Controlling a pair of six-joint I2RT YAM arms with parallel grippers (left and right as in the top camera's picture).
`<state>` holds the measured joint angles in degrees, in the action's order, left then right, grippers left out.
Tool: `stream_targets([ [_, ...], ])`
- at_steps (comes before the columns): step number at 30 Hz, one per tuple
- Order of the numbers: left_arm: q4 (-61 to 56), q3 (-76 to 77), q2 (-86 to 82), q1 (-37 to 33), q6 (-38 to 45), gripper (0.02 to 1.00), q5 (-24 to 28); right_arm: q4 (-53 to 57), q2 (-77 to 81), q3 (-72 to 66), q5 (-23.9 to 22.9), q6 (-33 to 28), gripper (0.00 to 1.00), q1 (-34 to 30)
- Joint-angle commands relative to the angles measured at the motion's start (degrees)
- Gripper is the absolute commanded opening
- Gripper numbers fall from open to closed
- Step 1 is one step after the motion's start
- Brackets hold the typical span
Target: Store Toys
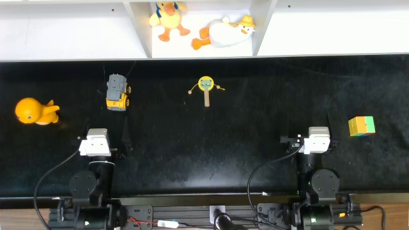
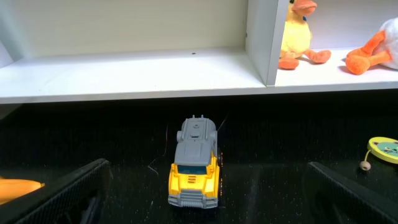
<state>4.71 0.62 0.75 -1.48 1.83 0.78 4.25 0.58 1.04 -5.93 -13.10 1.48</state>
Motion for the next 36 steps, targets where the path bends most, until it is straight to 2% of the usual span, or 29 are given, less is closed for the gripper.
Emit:
stream_targets([
  [1,0.1,-0.2,-0.6,0.2,-0.4,0.996,-0.5,-0.2,-0.3,-0.8,0.4,0.7,0.996,-0.3],
  [17,0.1,-0.1,-0.6,0.2,-0.3,0.998,-1.1,-0.2,-0.3,-0.8,0.4,0.7,0.996,-0.3],
  [20,1.1,2.6,-0.2,0.2,-0.4,0.998,1.0,-0.2,-0.3,-0.8,0.4,0.7,0.996,-0.3],
  [24,10.3,12.5,7.2,-1.1,-4.7,0.996,0.2,-0.2,-0.3,-0.8,0.4,0.7,0.996,-0.3],
  [27,19.5,22.1,18.3,-4.6,-4.7,0.993,1.5,-0.2,-0.3,-0.8,0.4,0.7,0.993,-0.3],
  [29,24.0,28.1,25.3,-7.7,-1.3,0.989,4.2,-0.2,-0.3,-0.8,0.4,0.7,0.996,-0.3],
  [31,27.6,34.4,32.8,-11.8,4.5,0.991,9.0,-0.2,-0.3,-0.8,0.4,0.7,0.996,-0.3],
  [36,32.3,45.8,46.6,-25.3,19.2,0.991,25.6,-0.2,-0.3,-0.8,0.4,0.7,0.993,-0.3],
])
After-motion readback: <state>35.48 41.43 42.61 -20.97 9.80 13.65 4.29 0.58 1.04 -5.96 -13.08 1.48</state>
